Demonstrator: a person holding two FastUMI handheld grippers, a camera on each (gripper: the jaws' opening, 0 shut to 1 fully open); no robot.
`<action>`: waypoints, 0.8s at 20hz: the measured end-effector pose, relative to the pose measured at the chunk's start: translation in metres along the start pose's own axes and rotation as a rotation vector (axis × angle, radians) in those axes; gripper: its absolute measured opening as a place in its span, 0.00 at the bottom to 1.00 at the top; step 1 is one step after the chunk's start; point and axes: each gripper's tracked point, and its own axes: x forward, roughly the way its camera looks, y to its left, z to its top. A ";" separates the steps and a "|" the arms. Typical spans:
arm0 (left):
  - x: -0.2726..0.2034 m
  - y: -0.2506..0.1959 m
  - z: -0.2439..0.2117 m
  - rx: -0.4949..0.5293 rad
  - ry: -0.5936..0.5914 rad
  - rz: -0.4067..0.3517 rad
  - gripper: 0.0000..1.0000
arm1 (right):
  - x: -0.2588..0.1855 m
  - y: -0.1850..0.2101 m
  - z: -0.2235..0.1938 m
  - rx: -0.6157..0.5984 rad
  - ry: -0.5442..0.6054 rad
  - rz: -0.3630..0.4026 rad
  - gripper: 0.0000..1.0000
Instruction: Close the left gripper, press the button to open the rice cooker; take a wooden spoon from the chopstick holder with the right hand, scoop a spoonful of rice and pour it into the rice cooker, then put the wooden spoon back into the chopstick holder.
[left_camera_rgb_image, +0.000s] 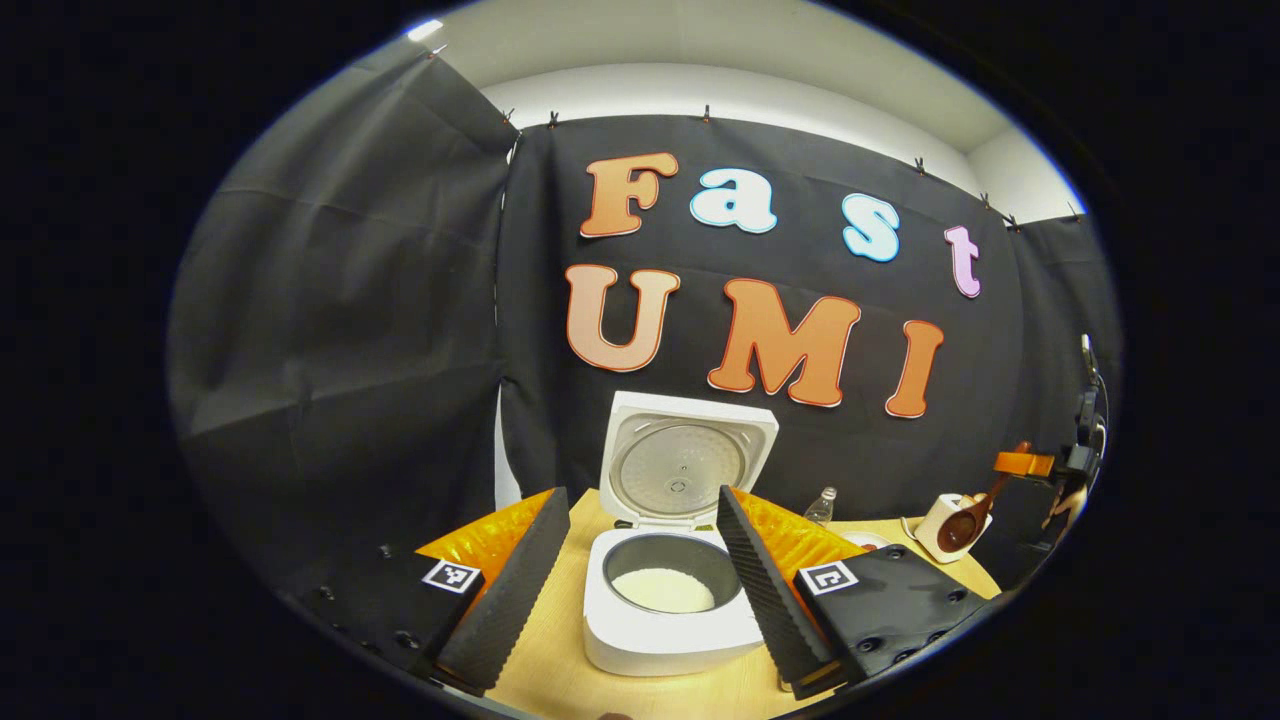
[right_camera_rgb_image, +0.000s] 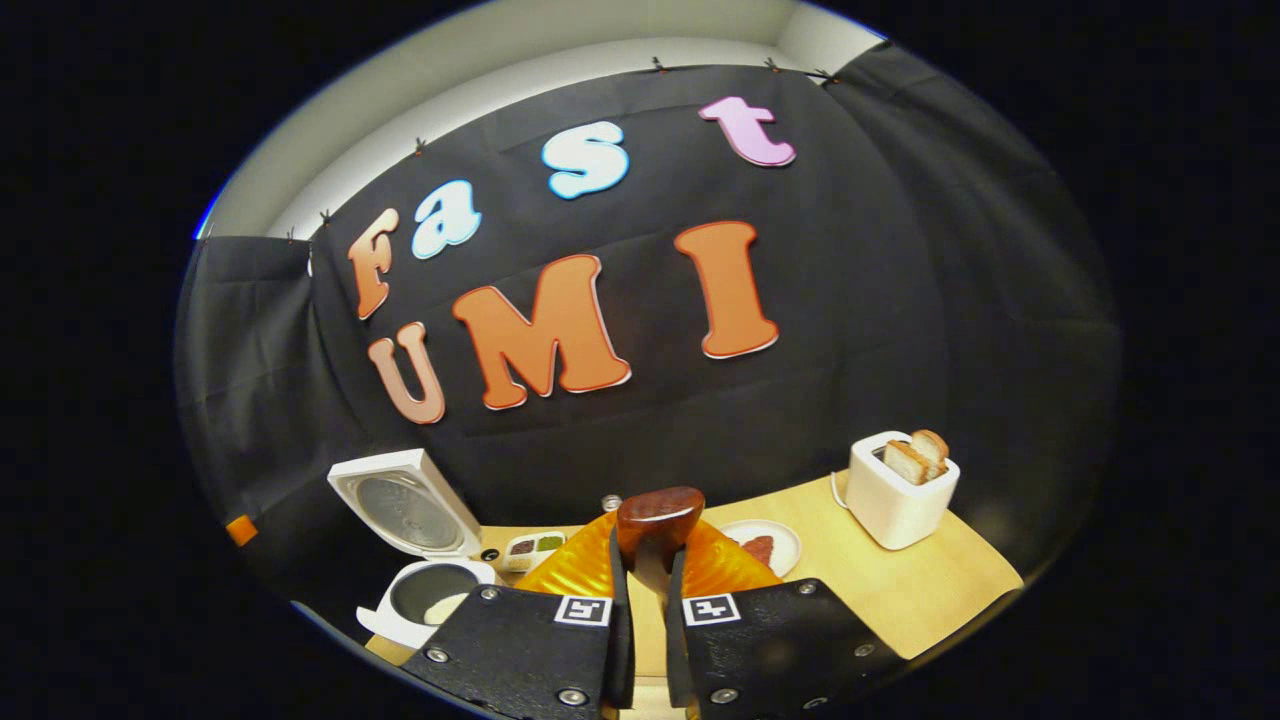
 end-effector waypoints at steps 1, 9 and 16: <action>0.000 -0.008 0.002 -0.003 -0.003 -0.003 1.00 | -0.001 -0.019 -0.004 0.017 0.002 -0.024 0.12; 0.001 -0.052 0.014 0.034 -0.020 0.005 1.00 | -0.011 -0.123 -0.072 0.116 0.078 -0.170 0.12; -0.006 -0.069 0.021 0.078 -0.043 0.019 1.00 | -0.004 -0.155 -0.129 0.173 0.148 -0.217 0.12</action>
